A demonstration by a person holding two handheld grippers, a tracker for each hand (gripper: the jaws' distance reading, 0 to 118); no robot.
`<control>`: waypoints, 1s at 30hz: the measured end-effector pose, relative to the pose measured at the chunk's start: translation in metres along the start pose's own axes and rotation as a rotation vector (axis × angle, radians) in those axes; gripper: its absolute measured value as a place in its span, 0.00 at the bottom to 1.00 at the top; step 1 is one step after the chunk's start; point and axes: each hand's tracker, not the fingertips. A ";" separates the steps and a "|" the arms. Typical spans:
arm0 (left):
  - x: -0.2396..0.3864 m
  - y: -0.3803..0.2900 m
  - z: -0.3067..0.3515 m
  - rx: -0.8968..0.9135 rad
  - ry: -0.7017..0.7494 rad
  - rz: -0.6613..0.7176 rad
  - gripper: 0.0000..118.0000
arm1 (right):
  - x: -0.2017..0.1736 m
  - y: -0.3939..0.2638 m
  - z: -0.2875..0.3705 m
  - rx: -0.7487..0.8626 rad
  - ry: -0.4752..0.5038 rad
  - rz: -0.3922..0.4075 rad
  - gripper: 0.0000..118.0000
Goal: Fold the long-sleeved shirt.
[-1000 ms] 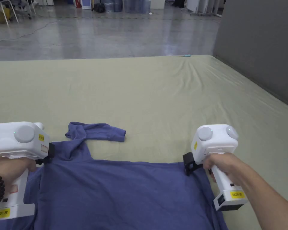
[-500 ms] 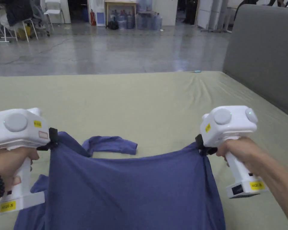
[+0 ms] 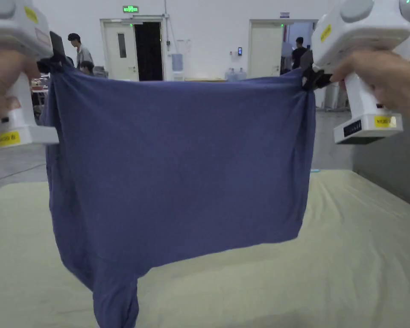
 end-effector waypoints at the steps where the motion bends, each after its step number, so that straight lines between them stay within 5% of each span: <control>1: 0.003 0.022 0.004 0.053 0.004 -0.003 0.00 | -0.002 0.019 0.007 0.046 -0.003 -0.012 0.00; 4: 0.019 0.070 0.027 0.203 0.009 -0.069 0.00 | -0.007 0.063 0.028 0.137 -0.009 -0.033 0.00; 9: 0.028 0.095 0.033 0.191 0.016 -0.101 0.00 | -0.008 0.085 0.031 0.137 -0.052 -0.045 0.00; 21: 0.015 -0.095 -0.068 -0.117 0.064 -0.187 0.00 | 0.020 -0.066 -0.101 -0.109 -0.049 -0.074 0.00; 30: 0.013 -0.142 -0.038 -0.178 0.021 -0.169 0.00 | 0.036 -0.127 -0.087 -0.147 -0.028 -0.096 0.00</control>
